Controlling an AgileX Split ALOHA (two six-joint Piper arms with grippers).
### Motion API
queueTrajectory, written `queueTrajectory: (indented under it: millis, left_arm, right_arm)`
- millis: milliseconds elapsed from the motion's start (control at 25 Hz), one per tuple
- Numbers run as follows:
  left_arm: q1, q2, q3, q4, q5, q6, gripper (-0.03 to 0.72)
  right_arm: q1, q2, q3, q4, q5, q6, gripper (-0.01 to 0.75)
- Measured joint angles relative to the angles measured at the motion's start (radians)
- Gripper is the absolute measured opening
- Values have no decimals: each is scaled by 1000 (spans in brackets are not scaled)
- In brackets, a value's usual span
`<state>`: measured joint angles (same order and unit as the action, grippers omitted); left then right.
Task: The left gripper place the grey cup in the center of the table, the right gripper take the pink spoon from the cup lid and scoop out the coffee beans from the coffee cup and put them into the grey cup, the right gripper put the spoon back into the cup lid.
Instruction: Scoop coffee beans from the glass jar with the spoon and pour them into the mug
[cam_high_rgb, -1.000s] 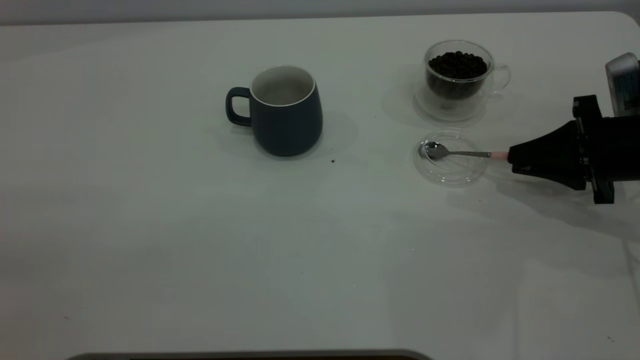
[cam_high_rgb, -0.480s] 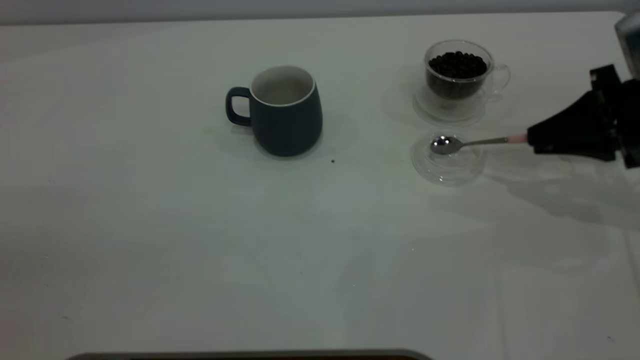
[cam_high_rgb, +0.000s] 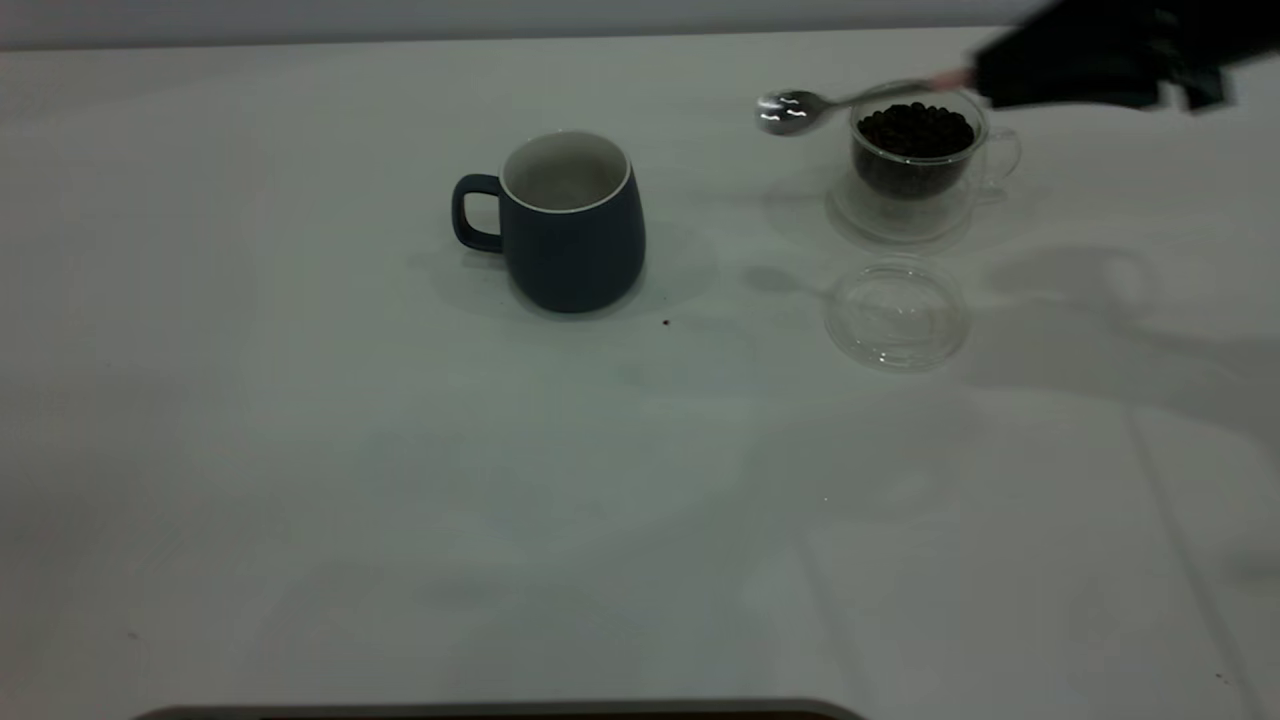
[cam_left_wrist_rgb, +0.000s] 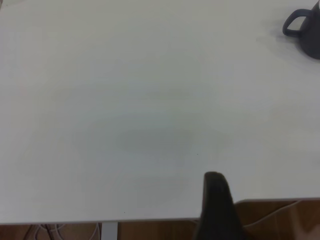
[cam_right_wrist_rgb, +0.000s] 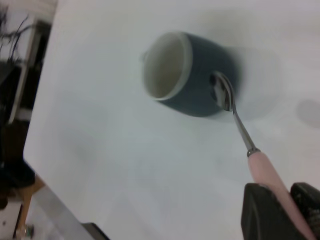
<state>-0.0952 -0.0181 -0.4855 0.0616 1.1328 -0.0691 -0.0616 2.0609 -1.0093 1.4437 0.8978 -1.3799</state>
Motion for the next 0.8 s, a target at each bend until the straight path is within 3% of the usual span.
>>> queueTrajectory:
  millis: [80, 200, 520, 800]
  left_arm:
    - [0, 0, 0, 0, 0, 0, 569]
    - [0, 0, 0, 0, 0, 0, 569]
    - [0, 0, 0, 0, 0, 0, 569]
    - [0, 0, 0, 0, 0, 0, 569]
  right_arm:
    - [41, 1, -35, -2, -14, 26, 102]
    - [34, 1, -70, -6, -22, 45, 102]
    - [-187, 117, -162, -41, -36, 65, 102]
    - [-232, 263, -283, -109, -40, 120, 102]
